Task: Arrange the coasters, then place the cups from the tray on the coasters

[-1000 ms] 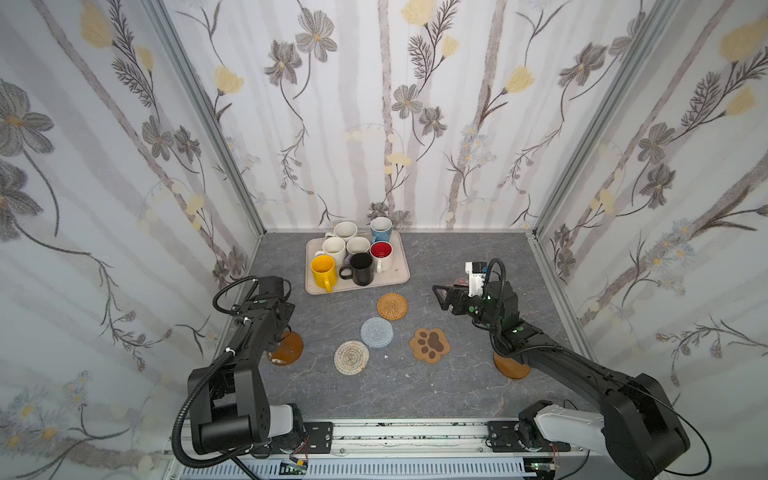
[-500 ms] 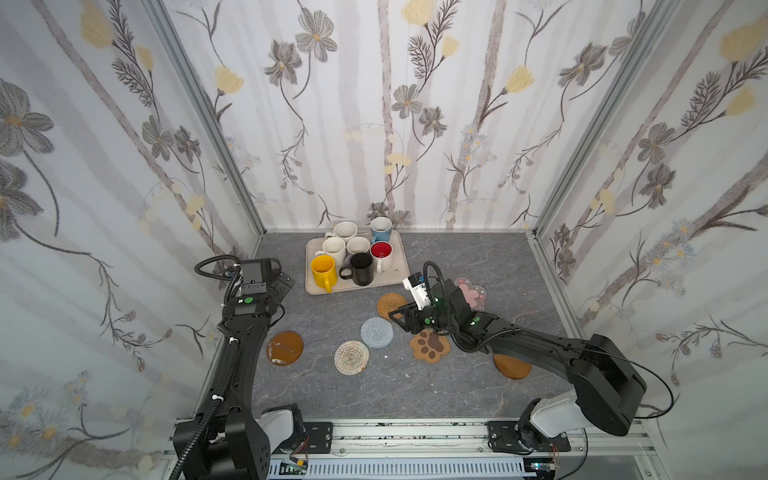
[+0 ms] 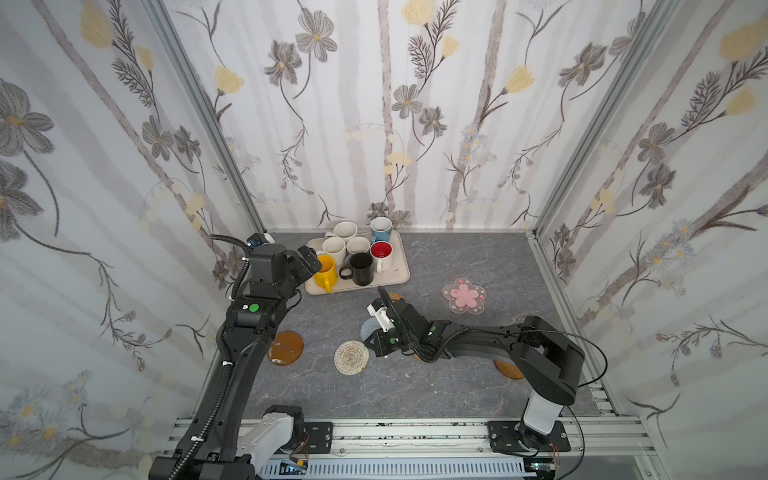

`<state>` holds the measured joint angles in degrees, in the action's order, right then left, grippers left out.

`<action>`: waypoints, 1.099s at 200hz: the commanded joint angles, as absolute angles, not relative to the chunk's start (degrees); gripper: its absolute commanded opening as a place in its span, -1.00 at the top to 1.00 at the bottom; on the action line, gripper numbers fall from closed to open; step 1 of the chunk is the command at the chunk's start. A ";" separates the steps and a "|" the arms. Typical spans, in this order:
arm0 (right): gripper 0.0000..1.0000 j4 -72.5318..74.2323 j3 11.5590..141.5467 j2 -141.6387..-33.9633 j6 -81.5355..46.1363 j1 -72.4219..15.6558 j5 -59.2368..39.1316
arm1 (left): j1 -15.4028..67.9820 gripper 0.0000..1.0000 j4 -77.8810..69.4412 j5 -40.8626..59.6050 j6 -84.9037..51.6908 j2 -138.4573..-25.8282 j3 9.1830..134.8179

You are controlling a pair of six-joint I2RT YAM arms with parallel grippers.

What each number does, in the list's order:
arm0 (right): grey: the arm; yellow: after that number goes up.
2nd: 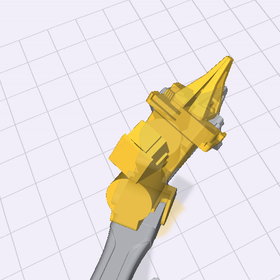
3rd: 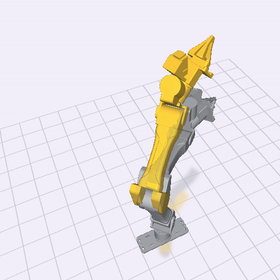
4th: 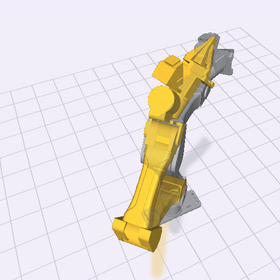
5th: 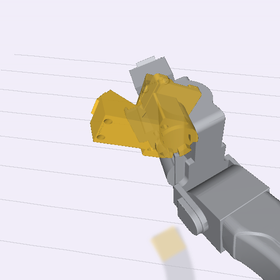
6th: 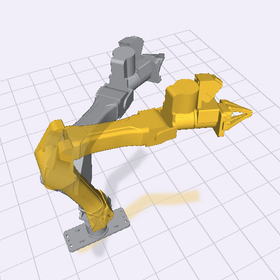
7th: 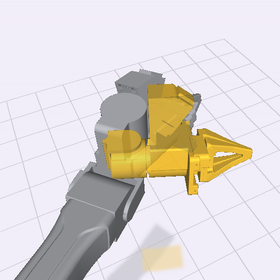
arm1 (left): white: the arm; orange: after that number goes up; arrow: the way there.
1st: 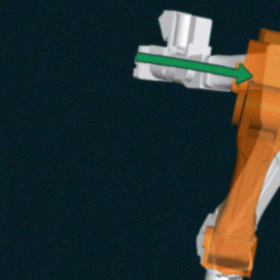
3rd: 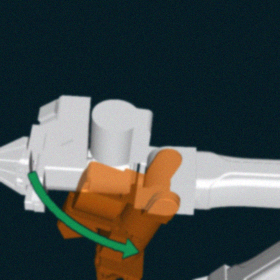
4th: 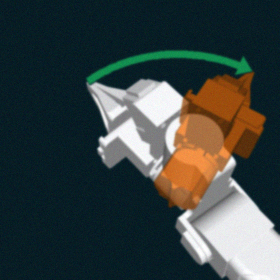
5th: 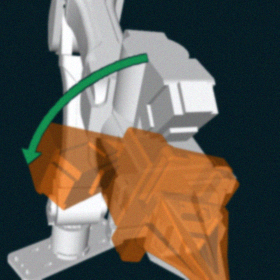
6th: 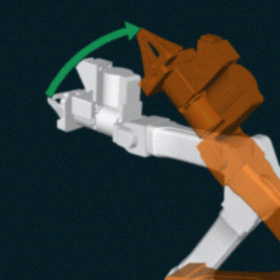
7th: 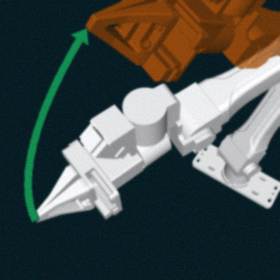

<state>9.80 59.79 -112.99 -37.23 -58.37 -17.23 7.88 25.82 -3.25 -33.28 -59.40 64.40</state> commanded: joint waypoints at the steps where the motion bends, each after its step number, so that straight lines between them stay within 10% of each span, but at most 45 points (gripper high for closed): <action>1: 0.95 7.62 62.47 -116.07 -38.52 -59.11 -16.05 | 10.23 -1.00 22.74 -5.73 -31.75 -58.55 65.60; 220: 1.00 -1.54 94.82 -143.19 -43.39 -63.62 -16.95 | 19.00 -1.00 21.09 -8.00 -23.32 -54.89 68.74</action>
<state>0.56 92.03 -141.14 -42.00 -63.61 -16.58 18.98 22.57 -7.46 -24.45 -55.35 69.17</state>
